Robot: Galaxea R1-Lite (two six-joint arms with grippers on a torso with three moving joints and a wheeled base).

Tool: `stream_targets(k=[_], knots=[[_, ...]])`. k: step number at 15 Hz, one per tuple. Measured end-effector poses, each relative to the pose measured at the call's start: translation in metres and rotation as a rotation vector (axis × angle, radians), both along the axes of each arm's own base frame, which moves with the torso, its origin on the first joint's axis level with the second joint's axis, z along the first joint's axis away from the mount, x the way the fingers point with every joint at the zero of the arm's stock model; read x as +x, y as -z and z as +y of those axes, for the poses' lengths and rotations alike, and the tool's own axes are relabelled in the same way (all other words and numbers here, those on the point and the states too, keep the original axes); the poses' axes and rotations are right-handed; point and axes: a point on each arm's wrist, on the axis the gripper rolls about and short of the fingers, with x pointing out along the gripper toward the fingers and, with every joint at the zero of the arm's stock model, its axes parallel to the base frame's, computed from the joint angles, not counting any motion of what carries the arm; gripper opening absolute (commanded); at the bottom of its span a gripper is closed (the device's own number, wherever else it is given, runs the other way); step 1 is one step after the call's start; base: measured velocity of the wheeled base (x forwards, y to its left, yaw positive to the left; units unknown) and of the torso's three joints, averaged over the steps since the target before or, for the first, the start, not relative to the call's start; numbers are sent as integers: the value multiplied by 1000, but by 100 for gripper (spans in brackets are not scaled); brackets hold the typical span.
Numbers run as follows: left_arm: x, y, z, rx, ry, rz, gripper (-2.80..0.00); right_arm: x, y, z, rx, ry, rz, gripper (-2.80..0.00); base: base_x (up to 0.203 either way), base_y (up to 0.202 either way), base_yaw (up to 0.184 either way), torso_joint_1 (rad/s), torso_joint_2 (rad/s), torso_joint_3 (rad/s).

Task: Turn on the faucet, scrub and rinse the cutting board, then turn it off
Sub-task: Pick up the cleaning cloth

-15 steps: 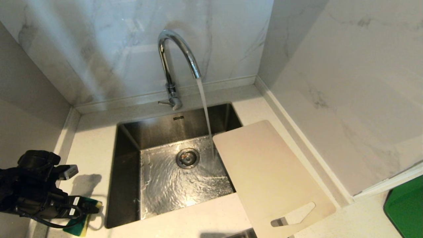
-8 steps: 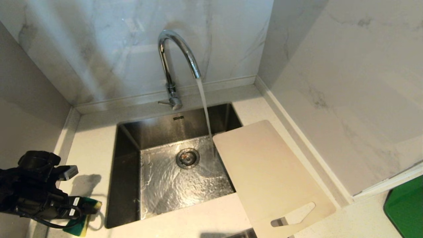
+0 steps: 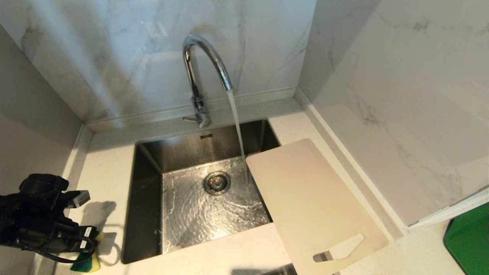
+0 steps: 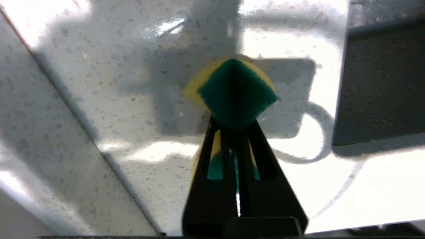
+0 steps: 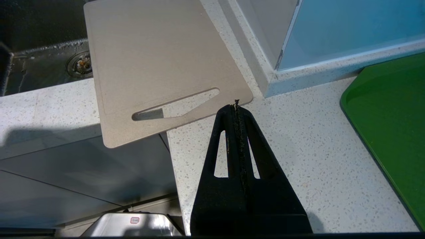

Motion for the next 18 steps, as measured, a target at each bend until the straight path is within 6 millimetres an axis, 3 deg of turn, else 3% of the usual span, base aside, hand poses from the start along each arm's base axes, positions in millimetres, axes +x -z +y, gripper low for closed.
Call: stream_targets(k=[12, 18], knots=[[5, -27, 14, 17, -48, -113, -280, 0, 0, 0, 0, -1, 0, -280, 0, 0, 0, 0, 0, 0], [10, -59, 43, 53, -128, -225, -280, 0, 0, 0, 0, 0, 0, -280, 0, 0, 0, 0, 0, 0]])
